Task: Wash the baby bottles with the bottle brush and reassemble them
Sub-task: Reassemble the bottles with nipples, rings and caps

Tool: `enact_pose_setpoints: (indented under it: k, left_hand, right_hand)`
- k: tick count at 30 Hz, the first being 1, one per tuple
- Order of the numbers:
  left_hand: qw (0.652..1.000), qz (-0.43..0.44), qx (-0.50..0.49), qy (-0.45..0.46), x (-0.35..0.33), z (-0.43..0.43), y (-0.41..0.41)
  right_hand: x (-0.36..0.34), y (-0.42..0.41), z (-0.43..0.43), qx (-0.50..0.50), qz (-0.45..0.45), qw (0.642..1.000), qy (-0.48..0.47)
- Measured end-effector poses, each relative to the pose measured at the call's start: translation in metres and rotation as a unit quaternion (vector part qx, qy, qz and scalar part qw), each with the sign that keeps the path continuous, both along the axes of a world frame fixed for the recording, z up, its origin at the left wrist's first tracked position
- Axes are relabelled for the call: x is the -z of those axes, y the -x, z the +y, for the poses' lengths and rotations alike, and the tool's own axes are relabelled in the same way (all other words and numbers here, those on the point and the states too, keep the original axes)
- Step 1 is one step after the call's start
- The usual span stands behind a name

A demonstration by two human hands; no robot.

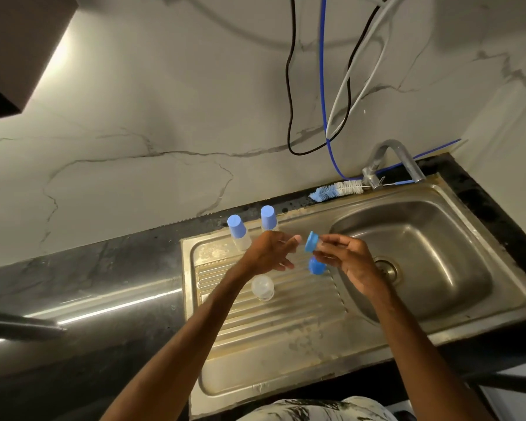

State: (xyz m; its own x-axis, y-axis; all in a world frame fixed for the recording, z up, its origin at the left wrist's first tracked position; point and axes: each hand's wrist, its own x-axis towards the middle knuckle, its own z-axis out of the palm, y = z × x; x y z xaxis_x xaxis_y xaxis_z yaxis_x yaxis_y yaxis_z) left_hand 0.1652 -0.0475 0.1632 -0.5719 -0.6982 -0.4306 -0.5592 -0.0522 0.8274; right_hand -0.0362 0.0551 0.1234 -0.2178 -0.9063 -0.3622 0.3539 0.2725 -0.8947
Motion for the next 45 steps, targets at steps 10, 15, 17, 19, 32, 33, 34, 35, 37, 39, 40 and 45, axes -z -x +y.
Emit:
enact_pose_setpoints:
  k: [10,15,17,19,32,33,34,35,37,39,40,45]
  left_hand:
    - [0.892,-0.392,0.138,0.177,0.113,0.039,-0.042]
    - [0.903,-0.341,0.099,0.241,0.114,0.041,-0.041]
    - [0.940,-0.266,0.037,0.208,0.103,0.033,-0.041]
    - [0.983,-0.138,-0.066,0.102,0.082,0.026,-0.041]
    - [0.952,0.212,-0.139,-0.173,-0.023,0.046,-0.044]
    - [0.952,0.213,-0.134,-0.172,-0.025,0.047,-0.043]
    - [0.954,0.213,-0.126,-0.169,-0.028,0.049,-0.043]
    - [0.956,0.213,-0.118,-0.164,-0.030,0.051,-0.042]
    - [0.959,0.214,-0.103,-0.152,-0.033,0.053,-0.040]
    - [0.960,0.222,-0.099,-0.136,-0.038,0.054,-0.038]
    - [0.960,0.228,-0.098,-0.130,-0.040,0.055,-0.038]
    - [0.965,0.243,-0.045,-0.085,-0.052,0.059,-0.039]
  right_hand:
    - [0.028,-0.003,0.011,0.000,-0.037,0.999,-0.031]
    - [0.023,-0.010,0.012,-0.025,0.021,0.999,-0.032]
    - [0.017,-0.012,0.014,-0.037,0.052,0.998,-0.021]
    - [0.011,-0.012,0.018,-0.047,0.076,0.996,-0.012]
    - [-0.046,-0.030,0.039,-0.069,0.146,0.983,0.091]
    - [-0.049,-0.030,0.040,-0.075,0.156,0.980,0.095]
    - [-0.052,-0.030,0.041,-0.079,0.165,0.978,0.095]
    - [-0.055,-0.031,0.042,-0.080,0.174,0.977,0.093]
    - [-0.058,-0.031,0.043,-0.069,0.197,0.974,0.091]
    - [-0.059,-0.030,0.044,-0.055,0.220,0.970,0.089]
    - [-0.061,-0.030,0.044,-0.051,0.214,0.972,0.085]
    - [-0.075,-0.035,0.044,-0.066,0.197,0.978,0.027]
